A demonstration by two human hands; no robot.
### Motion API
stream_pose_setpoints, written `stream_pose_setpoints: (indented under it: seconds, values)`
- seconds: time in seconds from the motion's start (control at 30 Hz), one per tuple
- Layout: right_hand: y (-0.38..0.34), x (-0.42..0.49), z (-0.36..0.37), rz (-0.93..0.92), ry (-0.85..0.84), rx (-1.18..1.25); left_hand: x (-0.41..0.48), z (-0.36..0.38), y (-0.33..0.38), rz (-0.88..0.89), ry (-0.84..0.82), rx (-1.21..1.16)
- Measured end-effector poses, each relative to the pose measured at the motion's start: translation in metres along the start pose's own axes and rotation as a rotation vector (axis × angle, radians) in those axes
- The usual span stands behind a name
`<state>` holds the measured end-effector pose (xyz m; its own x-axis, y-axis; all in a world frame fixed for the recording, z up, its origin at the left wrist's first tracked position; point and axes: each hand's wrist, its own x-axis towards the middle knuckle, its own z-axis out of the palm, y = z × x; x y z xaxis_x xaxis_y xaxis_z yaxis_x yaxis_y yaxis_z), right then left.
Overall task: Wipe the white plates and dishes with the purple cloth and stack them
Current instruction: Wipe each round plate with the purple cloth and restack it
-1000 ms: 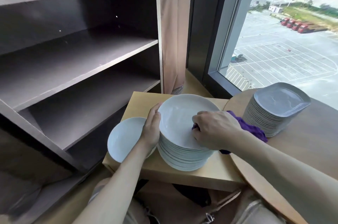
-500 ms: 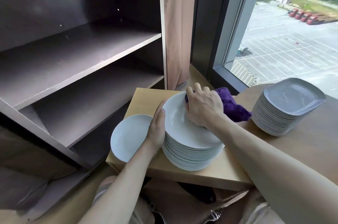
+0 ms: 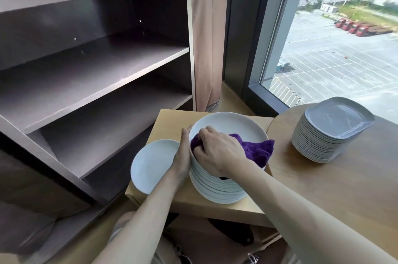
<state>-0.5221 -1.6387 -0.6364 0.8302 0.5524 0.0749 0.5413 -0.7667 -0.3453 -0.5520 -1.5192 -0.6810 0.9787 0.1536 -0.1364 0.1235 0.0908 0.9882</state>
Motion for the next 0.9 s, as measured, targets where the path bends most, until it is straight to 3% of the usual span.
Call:
stream_pose_setpoints:
  seconds: [0.23,0.5,0.7,0.9]
  values:
    - [0.002,-0.019,-0.01,0.054,0.003,-0.185,-0.004,-0.006,-0.004,0.002,0.063,0.107]
    - [0.063,-0.013,-0.035,0.291,-0.033,-0.379,0.0,-0.009,-0.011,0.018,0.053,0.075]
    - [0.083,0.025,-0.022,0.143,0.156,-0.426,0.005,-0.002,-0.016,0.053,0.057,0.093]
    - [0.068,0.043,-0.008,0.08,0.205,-0.347,0.004,-0.001,-0.013,0.036,0.059,0.08]
